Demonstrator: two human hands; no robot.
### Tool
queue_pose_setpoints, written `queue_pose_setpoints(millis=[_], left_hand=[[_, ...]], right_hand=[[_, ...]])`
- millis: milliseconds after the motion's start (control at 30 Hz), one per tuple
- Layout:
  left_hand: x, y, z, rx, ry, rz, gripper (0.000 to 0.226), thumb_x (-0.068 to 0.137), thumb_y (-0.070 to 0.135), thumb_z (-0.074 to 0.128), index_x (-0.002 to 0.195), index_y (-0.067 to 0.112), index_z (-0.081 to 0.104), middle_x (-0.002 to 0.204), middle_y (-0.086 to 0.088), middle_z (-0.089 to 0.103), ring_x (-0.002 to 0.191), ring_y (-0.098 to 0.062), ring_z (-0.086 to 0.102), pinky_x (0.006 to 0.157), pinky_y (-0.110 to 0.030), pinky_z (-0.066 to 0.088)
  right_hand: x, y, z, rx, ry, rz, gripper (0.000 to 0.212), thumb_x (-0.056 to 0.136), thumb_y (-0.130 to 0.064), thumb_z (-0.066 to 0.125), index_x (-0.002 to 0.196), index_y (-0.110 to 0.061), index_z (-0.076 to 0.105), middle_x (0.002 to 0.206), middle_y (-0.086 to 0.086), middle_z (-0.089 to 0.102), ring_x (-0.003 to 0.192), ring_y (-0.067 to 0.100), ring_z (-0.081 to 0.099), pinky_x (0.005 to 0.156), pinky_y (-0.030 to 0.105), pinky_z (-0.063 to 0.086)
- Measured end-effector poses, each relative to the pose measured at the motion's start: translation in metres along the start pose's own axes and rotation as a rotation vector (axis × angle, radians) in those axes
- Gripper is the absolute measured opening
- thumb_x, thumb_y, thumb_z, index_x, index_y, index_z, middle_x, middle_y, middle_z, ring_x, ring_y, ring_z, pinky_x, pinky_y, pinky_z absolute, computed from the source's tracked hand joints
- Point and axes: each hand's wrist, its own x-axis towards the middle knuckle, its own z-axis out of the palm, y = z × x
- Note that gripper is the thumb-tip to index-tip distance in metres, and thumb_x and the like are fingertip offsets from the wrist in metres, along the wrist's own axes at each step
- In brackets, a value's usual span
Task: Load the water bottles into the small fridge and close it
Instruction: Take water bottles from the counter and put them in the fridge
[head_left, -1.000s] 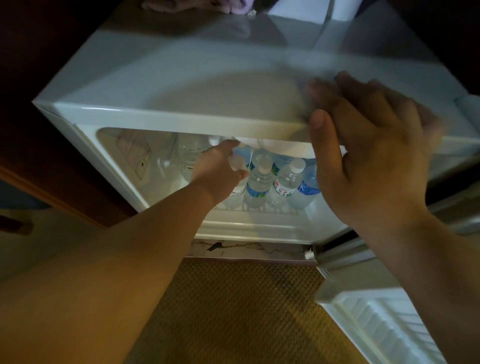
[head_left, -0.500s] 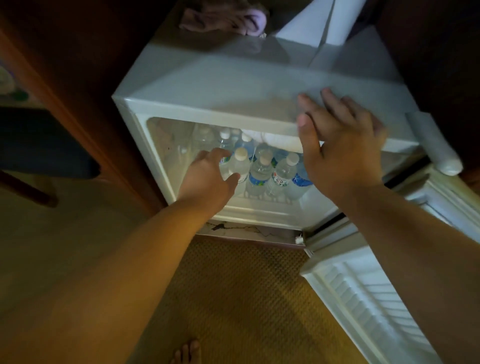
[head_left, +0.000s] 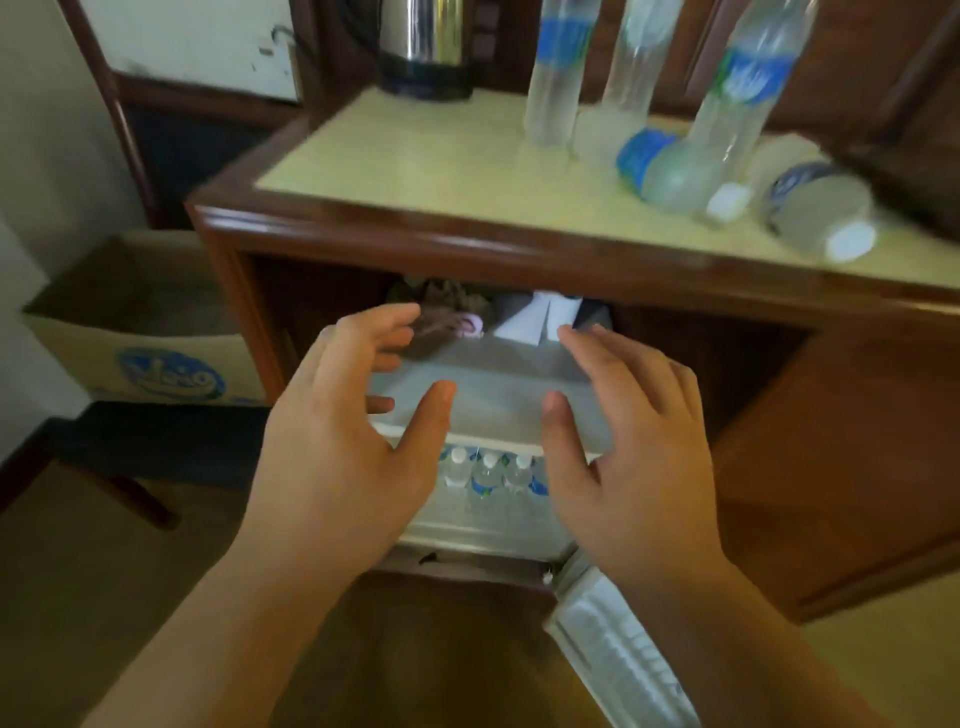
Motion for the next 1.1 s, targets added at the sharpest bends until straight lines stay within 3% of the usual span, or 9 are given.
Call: queue_pose_setpoints(millis=[100, 267, 433, 567, 633, 800, 967, 1100], left_hand=[[0.033, 0.058, -0.034, 0.035, 0.018, 0.086, 0.060, 0.089, 0.038, 0.073, 0.143, 0.035, 0.048, 0.133, 0.020, 0.056, 0.123, 0.007, 0.055, 0.090, -0.012, 0.049], [0.095, 0.125, -0.061, 0.032, -0.018, 0.067, 0.058, 0.091, 0.043, 0.073, 0.143, 0.043, 0.047, 0.133, 0.026, 0.050, 0.120, 0.011, 0.044, 0.080, -0.006, 0.035], [0.160, 0.161, -0.068, 0.018, -0.105, 0.043, 0.055, 0.091, 0.045, 0.072, 0.141, 0.043, 0.050, 0.132, 0.023, 0.053, 0.122, 0.001, 0.051, 0.098, -0.023, 0.050], [0.228, 0.167, -0.055, 0.090, -0.213, 0.024, 0.056, 0.092, 0.049, 0.071, 0.141, 0.047, 0.045, 0.138, 0.021, 0.054, 0.128, -0.003, 0.051, 0.108, -0.037, 0.052], [0.266, 0.166, -0.042, 0.130, -0.257, 0.035, 0.056, 0.093, 0.048, 0.070, 0.143, 0.045, 0.044, 0.141, 0.016, 0.055, 0.131, -0.007, 0.051, 0.108, -0.037, 0.050], [0.361, 0.154, 0.002, 0.311, -0.376, 0.117, 0.068, 0.093, 0.045, 0.069, 0.151, 0.041, 0.035, 0.139, -0.001, 0.053, 0.125, -0.024, 0.054, 0.096, -0.039, 0.050], [0.438, 0.138, 0.043, 0.458, -0.475, 0.153, 0.077, 0.100, 0.045, 0.059, 0.164, 0.040, 0.016, 0.156, -0.011, 0.040, 0.135, -0.035, 0.048, 0.107, -0.048, 0.048], [0.463, 0.126, 0.065, 0.475, -0.526, 0.201, 0.059, 0.105, 0.044, 0.052, 0.159, 0.026, 0.039, 0.144, -0.013, 0.053, 0.127, -0.035, 0.056, 0.103, -0.047, 0.050]], right_hand=[[0.038, -0.028, -0.064, 0.028, 0.079, -0.062, 0.044, 0.097, -0.032, 0.058, 0.140, -0.021, 0.061, 0.131, -0.003, 0.059, 0.122, 0.014, 0.048, 0.106, 0.024, 0.037], [0.113, -0.043, -0.136, -0.059, 0.048, -0.035, 0.055, 0.093, -0.033, 0.060, 0.147, -0.023, 0.052, 0.127, -0.002, 0.059, 0.118, 0.014, 0.047, 0.098, 0.031, 0.045], [0.179, -0.044, -0.167, -0.187, -0.028, 0.052, 0.058, 0.092, -0.036, 0.061, 0.148, -0.027, 0.049, 0.131, -0.002, 0.058, 0.117, 0.015, 0.049, 0.090, 0.032, 0.052], [0.223, -0.032, -0.156, -0.259, -0.269, 0.253, 0.062, 0.098, -0.043, 0.058, 0.154, -0.035, 0.034, 0.143, -0.004, 0.051, 0.128, 0.016, 0.046, 0.103, 0.037, 0.051], [0.236, -0.020, -0.141, -0.295, -0.361, 0.318, 0.063, 0.097, -0.044, 0.058, 0.153, -0.035, 0.031, 0.143, -0.002, 0.051, 0.129, 0.019, 0.047, 0.102, 0.038, 0.050], [0.250, 0.019, -0.101, -0.365, -0.585, 0.478, 0.066, 0.096, -0.036, 0.058, 0.154, -0.028, 0.027, 0.136, 0.007, 0.049, 0.125, 0.029, 0.047, 0.094, 0.041, 0.048], [0.252, 0.048, -0.071, -0.412, -0.590, 0.566, 0.067, 0.096, -0.021, 0.059, 0.151, -0.029, 0.022, 0.122, 0.007, 0.056, 0.110, 0.028, 0.062, 0.083, 0.040, 0.056], [0.250, 0.061, -0.059, -0.366, -0.496, 0.584, 0.063, 0.095, -0.012, 0.060, 0.145, -0.028, 0.026, 0.111, 0.004, 0.058, 0.095, 0.024, 0.065, 0.080, 0.046, 0.059]])
